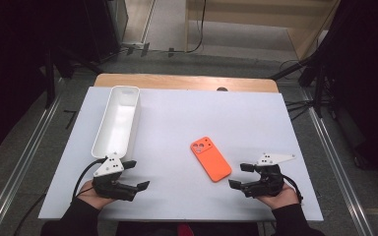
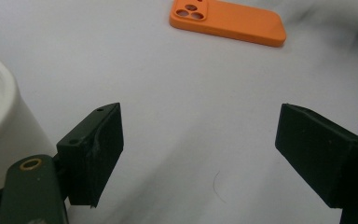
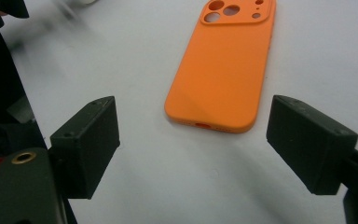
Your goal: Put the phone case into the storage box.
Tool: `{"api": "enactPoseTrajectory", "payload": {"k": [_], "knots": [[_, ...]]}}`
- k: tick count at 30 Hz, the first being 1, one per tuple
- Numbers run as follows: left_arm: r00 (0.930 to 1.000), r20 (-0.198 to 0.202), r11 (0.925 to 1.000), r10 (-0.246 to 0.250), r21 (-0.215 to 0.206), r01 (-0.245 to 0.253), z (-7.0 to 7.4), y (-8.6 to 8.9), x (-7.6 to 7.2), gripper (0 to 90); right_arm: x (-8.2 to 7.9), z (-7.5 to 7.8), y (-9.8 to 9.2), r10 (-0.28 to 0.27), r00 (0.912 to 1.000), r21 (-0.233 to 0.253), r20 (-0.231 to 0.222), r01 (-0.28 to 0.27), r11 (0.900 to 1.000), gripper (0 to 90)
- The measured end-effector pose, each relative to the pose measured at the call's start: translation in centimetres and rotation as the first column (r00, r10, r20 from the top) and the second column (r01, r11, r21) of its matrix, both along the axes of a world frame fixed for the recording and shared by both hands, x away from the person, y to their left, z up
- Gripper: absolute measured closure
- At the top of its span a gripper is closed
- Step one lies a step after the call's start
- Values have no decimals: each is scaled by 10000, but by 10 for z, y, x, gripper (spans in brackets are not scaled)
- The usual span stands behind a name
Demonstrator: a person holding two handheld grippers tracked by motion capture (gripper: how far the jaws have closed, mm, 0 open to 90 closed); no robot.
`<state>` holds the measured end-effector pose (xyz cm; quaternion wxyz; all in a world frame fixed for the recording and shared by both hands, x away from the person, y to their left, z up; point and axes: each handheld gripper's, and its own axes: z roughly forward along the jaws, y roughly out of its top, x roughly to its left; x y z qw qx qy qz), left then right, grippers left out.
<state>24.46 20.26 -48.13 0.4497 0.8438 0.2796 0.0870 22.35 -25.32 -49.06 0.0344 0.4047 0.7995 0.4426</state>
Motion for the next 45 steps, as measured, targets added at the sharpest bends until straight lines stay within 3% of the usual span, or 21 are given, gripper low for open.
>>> {"api": "enactPoseTrajectory", "payload": {"k": [12, 17, 29, 45], "knots": [[9998, -198, 10000, -64, -28, 64, 0, -1, 1, 156, 7, -1, 1, 39, 9999, -40, -100, -39, 10000, 158], [9998, -200, 10000, -69, -57, 68, 0, -1, 1, 156, 11, 1, 0, -237, 9995, 7, -228, 237, 9997, 158], [9998, -193, 10000, -63, -33, 62, 0, 0, 1, 156, 22, 7, 8, -662, 9977, -270, 144, 666, 9974, 158], [9997, -210, 10000, -83, 1, 83, -1, 0, 2, 156, 33, 12, 19, -1022, 9943, -579, 298, 1038, 9929, 158]]}}
